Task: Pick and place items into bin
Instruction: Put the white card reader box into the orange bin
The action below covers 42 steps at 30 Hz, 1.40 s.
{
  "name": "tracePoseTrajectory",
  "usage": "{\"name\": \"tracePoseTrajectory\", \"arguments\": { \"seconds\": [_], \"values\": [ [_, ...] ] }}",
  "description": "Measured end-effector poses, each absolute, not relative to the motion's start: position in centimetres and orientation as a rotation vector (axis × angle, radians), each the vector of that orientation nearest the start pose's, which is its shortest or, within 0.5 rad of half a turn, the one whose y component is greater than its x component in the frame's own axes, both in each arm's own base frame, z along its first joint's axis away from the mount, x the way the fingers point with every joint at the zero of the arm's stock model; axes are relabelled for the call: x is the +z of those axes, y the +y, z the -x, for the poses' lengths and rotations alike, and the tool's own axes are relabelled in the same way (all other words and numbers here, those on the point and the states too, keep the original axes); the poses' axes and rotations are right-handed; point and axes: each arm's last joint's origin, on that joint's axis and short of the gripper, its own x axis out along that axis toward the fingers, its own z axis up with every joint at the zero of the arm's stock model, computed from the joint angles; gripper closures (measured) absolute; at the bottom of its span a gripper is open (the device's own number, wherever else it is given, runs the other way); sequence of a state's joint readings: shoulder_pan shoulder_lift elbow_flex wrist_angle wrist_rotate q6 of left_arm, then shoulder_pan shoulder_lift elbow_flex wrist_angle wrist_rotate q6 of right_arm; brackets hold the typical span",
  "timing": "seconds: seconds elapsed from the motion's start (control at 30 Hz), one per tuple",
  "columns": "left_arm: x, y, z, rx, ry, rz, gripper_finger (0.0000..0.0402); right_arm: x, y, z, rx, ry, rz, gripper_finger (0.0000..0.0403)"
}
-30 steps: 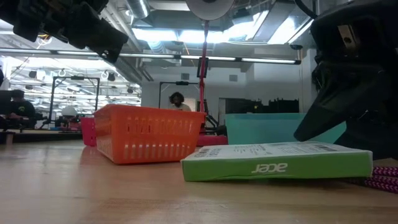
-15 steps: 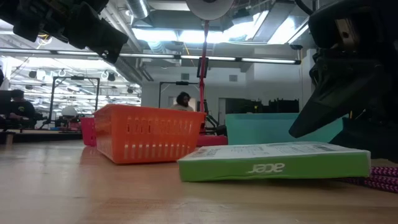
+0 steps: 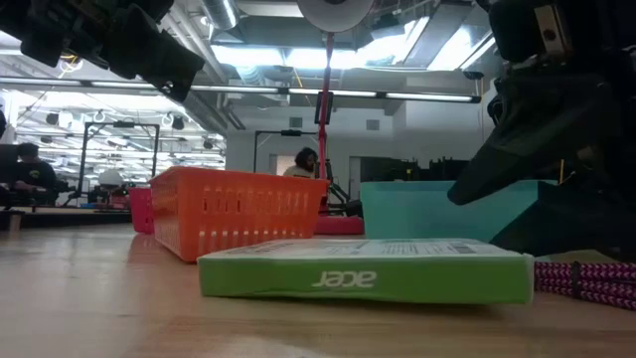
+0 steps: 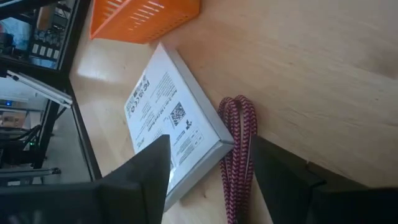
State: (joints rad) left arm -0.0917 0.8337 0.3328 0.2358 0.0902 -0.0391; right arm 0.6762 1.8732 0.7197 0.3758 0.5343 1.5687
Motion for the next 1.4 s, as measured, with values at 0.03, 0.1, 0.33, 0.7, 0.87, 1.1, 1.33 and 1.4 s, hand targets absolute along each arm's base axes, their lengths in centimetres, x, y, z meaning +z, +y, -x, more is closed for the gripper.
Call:
{"name": "tracePoseTrajectory", "arguments": {
  "seconds": [0.03, 0.1, 0.33, 0.7, 0.87, 1.1, 1.33, 1.4],
  "values": [
    [20.9, -1.9, -17.8, -0.176, 0.269, 0.039, 0.0396, 9.1, 18.8, -25.8, -0.373, 0.573, -1.066, 0.0202],
    [20.9, -1.9, -17.8, -0.176, 0.269, 0.039, 0.0397, 9.0, 18.8, -25.8, -0.376, 0.577, -1.059, 0.0202],
    [20.9, -1.9, -17.8, -0.179, 0.267, 0.013, 0.0398, 9.0, 18.7, -25.7, -0.391, 0.561, -1.054, 0.0202],
    [20.9, -1.9, -17.8, -0.183, 0.270, 0.041, 0.0400, 9.0, 18.7, -25.7, -0.390, 0.554, -1.025, 0.0202],
    [20.9, -2.2, -17.8, -0.269, 0.272, 0.052, 0.0399, 9.0, 18.7, -25.7, -0.390, 0.550, -1.010, 0.0202],
    [20.8, -3.6, -17.5, -0.368, 0.284, 0.044, 0.0400, 8.9, 18.5, -25.7, -0.399, 0.538, -0.989, 0.0202],
    [20.3, -6.1, -17.2, -0.389, 0.315, 0.009, 0.0400, 9.0, 18.5, -25.7, -0.403, 0.526, -0.977, 0.0202],
    [19.7, -6.8, -17.3, -0.373, 0.353, 0.022, 0.0400, 9.2, 18.5, -25.7, -0.394, 0.522, -0.957, 0.0202]
  ]
}}
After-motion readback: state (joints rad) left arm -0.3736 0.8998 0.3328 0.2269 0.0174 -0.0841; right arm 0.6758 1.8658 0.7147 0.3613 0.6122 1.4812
